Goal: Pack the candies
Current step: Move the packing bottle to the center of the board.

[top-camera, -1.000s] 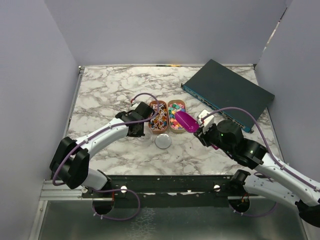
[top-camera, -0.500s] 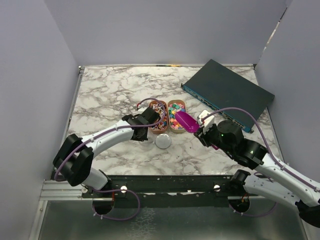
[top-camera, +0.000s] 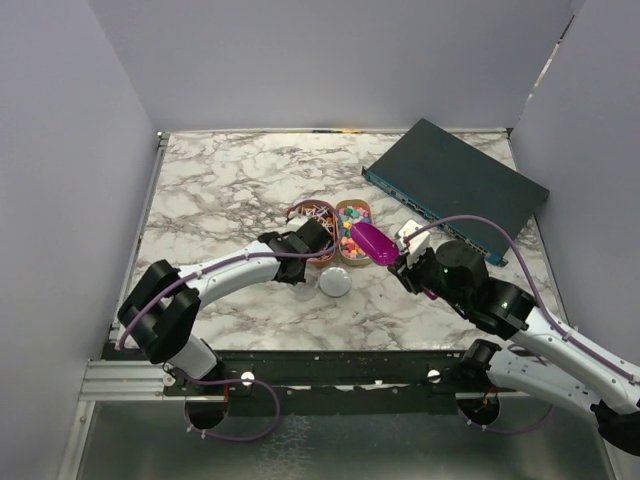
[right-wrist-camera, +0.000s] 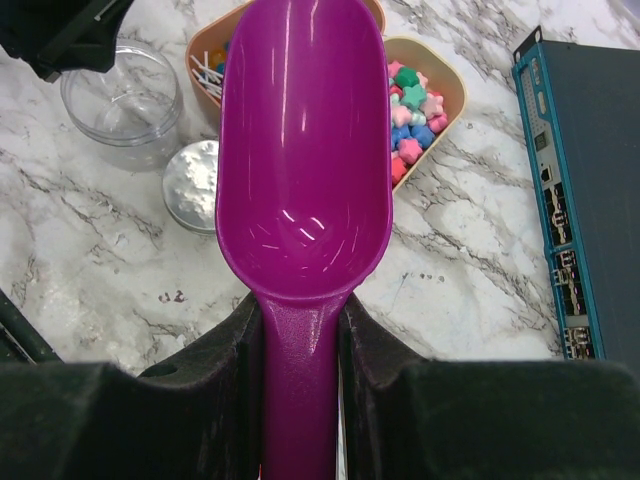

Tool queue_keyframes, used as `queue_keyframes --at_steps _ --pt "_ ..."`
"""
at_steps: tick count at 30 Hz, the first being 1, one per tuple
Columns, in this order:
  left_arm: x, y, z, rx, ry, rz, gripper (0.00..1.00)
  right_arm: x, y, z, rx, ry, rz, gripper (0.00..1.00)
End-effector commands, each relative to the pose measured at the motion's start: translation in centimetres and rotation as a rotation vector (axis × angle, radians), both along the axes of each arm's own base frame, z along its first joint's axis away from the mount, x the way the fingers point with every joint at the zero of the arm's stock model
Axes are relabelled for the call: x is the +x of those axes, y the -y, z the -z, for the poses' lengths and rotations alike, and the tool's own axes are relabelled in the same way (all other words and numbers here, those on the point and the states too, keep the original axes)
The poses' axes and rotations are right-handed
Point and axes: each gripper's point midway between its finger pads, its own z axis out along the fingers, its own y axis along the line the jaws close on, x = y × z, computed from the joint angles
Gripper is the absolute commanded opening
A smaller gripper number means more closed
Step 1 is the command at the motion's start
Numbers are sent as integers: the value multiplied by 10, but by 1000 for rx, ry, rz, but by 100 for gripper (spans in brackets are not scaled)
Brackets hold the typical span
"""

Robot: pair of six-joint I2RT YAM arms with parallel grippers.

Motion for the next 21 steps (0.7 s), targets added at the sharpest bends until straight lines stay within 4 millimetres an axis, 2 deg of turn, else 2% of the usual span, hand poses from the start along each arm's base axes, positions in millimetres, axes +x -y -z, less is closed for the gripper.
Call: queue_keyframes --at_steps 1,10,13,17,21 --pt "3 27 7 -35 8 23 0 -5 0 3 3 -12 -11 1" --pt "-2 78 13 -77 11 105 0 -4 3 1 7 -9 11 1" --pt "-6 92 15 -84 6 133 0 7 17 -2 7 4 126 1" --pt "-10 99 18 -92 -2 144 0 15 34 -6 -4 35 228 1" --pt "-13 102 16 -108 4 148 0 18 40 -8 3 52 267 1"
